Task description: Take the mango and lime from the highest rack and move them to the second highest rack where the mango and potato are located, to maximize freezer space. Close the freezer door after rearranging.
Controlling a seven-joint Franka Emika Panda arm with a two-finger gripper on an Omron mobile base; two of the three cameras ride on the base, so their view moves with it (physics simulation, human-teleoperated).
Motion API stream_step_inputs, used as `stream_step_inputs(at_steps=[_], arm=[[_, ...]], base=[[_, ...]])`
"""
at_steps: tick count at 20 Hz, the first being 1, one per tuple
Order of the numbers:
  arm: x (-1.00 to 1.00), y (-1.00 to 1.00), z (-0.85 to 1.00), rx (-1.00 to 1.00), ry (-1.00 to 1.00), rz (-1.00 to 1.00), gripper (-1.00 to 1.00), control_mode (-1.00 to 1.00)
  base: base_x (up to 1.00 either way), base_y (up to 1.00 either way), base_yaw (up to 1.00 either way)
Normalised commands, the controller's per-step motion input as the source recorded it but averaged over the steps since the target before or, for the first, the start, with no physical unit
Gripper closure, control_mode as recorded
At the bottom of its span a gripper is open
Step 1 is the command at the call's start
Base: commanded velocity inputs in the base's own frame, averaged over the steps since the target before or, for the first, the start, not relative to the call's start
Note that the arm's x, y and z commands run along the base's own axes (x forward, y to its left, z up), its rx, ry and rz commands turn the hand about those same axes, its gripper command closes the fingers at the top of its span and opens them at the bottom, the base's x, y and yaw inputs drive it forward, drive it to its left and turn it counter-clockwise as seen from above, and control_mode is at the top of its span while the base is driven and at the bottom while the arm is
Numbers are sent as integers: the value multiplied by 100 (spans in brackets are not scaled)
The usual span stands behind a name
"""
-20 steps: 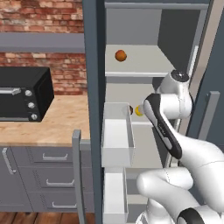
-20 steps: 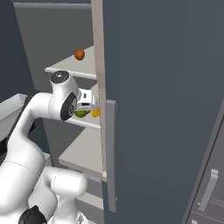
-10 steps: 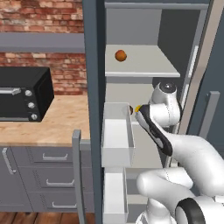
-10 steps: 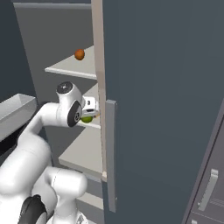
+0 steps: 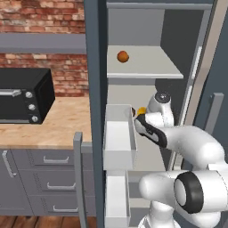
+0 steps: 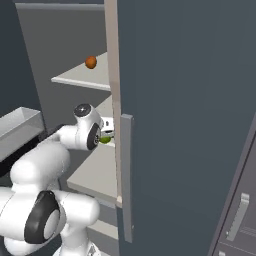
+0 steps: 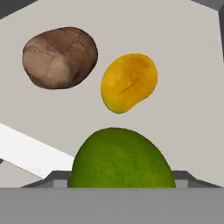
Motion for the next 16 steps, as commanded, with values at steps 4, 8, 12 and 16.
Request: stream_step_inputs(at_steps=[4,8,12,16], arm=[[60,-12,-30,0,0,0,100,-100],[61,-11,-32,0,0,0,100,-100],[66,-4,-43,0,0,0,100,-100],[64,0,-46,0,0,0,100,-100]], base=[[0,0,0],[0,0,0],[0,0,0],[0,0,0]])
